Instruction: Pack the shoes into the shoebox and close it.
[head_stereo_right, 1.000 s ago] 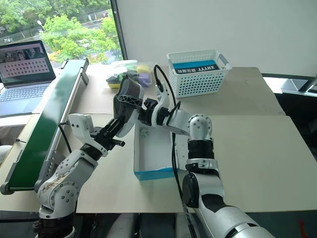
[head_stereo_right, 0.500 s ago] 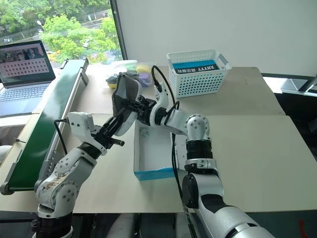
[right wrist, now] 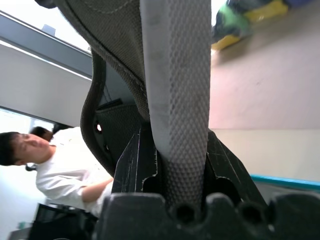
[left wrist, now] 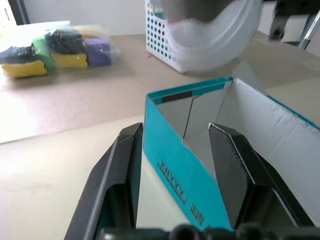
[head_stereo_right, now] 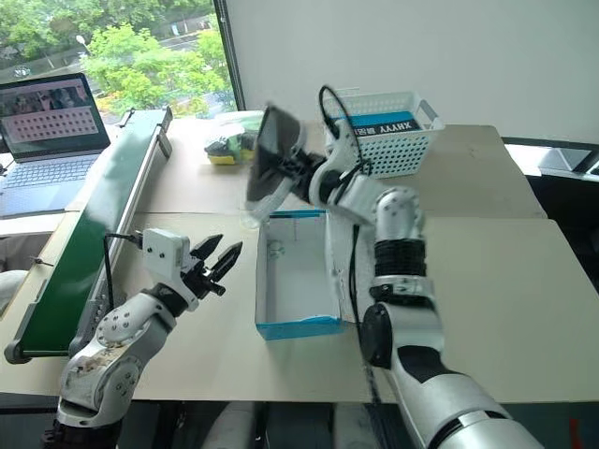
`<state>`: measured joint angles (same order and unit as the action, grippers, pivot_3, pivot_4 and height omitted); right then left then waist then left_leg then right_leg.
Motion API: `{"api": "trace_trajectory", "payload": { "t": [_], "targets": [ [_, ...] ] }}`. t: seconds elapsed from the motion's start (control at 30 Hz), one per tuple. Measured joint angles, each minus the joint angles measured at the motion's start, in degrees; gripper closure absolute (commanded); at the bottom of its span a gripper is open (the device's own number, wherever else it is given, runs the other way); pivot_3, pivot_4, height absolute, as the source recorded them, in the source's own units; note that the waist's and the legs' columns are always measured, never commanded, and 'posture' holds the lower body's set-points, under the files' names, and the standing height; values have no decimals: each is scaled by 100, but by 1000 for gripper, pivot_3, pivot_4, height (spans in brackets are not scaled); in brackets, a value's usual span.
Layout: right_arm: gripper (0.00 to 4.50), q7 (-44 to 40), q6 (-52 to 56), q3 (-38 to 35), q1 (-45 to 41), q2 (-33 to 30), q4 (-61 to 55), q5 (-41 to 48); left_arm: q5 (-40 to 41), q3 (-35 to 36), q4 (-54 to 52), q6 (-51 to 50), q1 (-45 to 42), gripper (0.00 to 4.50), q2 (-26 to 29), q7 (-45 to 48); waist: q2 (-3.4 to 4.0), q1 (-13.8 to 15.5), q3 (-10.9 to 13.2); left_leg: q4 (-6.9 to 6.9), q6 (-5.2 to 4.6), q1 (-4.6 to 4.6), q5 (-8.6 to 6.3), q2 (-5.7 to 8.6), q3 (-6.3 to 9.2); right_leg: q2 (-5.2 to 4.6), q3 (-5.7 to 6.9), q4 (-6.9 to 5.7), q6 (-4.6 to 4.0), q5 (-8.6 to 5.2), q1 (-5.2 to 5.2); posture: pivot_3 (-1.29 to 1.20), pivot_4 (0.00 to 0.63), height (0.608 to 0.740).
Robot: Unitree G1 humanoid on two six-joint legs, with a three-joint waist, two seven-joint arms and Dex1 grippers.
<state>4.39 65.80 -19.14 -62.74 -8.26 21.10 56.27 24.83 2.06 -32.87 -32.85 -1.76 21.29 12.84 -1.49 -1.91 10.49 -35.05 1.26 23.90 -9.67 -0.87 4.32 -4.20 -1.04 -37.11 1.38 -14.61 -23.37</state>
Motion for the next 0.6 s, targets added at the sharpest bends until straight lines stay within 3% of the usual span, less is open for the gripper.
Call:
{"api": "trace_trajectory", "payload": {
  "t": [0.13,0.23,0.6],
  "targets": [
    [4042,218,1826,412,207,-586,-928,51,-12,-5,-7,5,51,2285,-28,43,2,-31,1,0,-1,1,0,0,0,-1,-1,-2,-1,0,-1,0,150,734],
    [4042,364,2531,570,409,-692,-1274,89,-22,-1,0,8,64,2285,-44,64,2,-57,1,-3,-1,0,1,0,0,0,-2,-3,-1,0,0,0,150,734],
    [4042,1233,2626,935,1189,-217,-1497,-342,-88,-12,-11,10,86,2285,-165,69,2,-57,1,-7,-2,-1,1,-1,-1,2,-2,-5,0,0,1,0,150,734]
  ]
}}
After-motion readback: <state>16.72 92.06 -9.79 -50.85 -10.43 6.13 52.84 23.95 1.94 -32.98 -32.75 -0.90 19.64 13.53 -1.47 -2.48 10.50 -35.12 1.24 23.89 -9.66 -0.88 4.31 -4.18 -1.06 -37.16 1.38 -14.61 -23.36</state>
